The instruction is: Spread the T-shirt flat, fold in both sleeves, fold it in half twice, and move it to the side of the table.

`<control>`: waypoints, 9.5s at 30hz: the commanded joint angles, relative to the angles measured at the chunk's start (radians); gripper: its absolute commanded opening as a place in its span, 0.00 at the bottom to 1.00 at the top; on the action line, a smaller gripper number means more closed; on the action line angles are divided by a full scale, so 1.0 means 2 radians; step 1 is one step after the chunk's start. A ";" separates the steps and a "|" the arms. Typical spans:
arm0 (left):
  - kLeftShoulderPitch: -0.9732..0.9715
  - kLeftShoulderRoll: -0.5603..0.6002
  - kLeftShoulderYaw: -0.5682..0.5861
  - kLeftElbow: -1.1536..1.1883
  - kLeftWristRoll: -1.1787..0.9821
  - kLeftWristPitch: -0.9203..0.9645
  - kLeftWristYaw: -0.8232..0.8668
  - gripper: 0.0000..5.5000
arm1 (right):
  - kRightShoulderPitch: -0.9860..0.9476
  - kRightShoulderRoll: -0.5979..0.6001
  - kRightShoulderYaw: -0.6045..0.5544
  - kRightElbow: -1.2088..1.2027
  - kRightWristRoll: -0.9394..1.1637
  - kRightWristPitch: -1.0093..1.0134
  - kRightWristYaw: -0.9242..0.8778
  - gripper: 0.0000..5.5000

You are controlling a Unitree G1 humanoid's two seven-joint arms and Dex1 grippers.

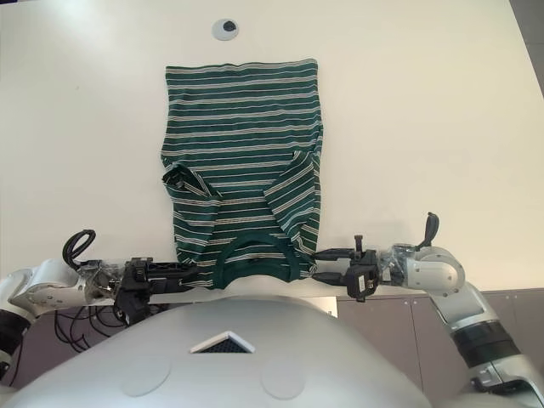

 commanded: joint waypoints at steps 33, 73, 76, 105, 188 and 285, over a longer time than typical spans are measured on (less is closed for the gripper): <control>-0.185 0.000 0.007 -0.107 -0.590 0.617 -0.321 0.00 | -0.191 -0.014 -0.080 -0.063 0.295 0.458 0.051 0.00; -0.388 -0.281 0.089 0.164 -0.417 0.475 -0.354 0.34 | -0.516 0.236 -0.095 0.460 -0.024 0.109 -0.121 0.42; -0.306 -0.254 0.028 0.028 -0.416 0.526 -0.409 0.34 | -0.511 0.223 -0.057 0.471 -0.088 0.084 -0.151 0.42; -0.440 -0.136 -0.131 0.304 0.099 0.355 -0.009 0.34 | -0.265 0.115 0.034 -0.052 0.029 0.348 0.030 0.42; -0.182 -0.183 -0.152 0.086 -0.109 0.237 -0.121 0.03 | -0.322 0.035 0.054 0.359 -0.167 -0.174 -0.159 0.04; -0.323 -0.430 0.324 0.260 -0.493 0.427 -0.135 0.30 | -0.392 0.142 -0.209 0.528 -0.043 0.206 -0.470 0.31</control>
